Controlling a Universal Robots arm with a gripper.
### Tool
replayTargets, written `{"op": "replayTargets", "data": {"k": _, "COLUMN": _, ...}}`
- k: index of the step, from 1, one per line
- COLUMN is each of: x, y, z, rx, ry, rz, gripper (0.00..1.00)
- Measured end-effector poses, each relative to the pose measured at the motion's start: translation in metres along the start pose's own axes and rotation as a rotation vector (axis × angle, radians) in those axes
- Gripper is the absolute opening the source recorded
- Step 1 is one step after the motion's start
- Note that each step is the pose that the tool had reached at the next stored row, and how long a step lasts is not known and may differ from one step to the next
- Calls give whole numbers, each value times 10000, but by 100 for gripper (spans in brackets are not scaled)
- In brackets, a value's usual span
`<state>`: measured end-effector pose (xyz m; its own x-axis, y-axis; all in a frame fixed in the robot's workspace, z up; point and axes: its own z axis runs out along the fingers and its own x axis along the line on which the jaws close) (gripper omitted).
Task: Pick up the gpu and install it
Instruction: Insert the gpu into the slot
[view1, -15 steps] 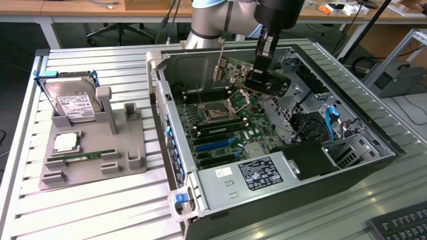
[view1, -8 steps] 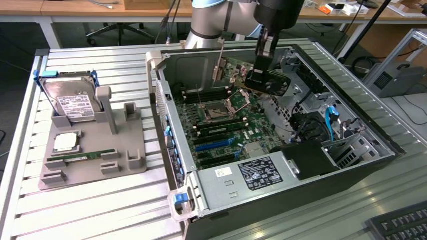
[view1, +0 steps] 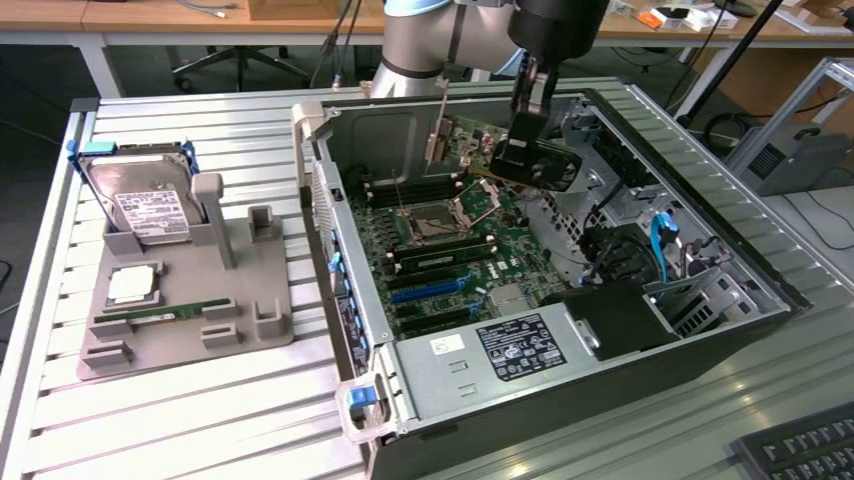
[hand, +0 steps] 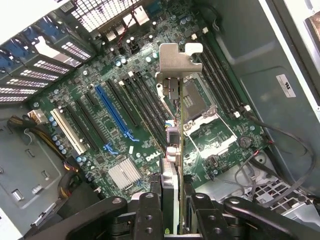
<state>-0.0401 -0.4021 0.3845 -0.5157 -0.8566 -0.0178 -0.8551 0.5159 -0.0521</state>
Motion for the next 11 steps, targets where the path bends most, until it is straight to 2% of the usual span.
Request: {"op": "replayTargets", "data": {"k": 11, "x": 1, "y": 0, "z": 0, "rx": -5, "ry": -15, "rz": -291, "gripper": 27}}
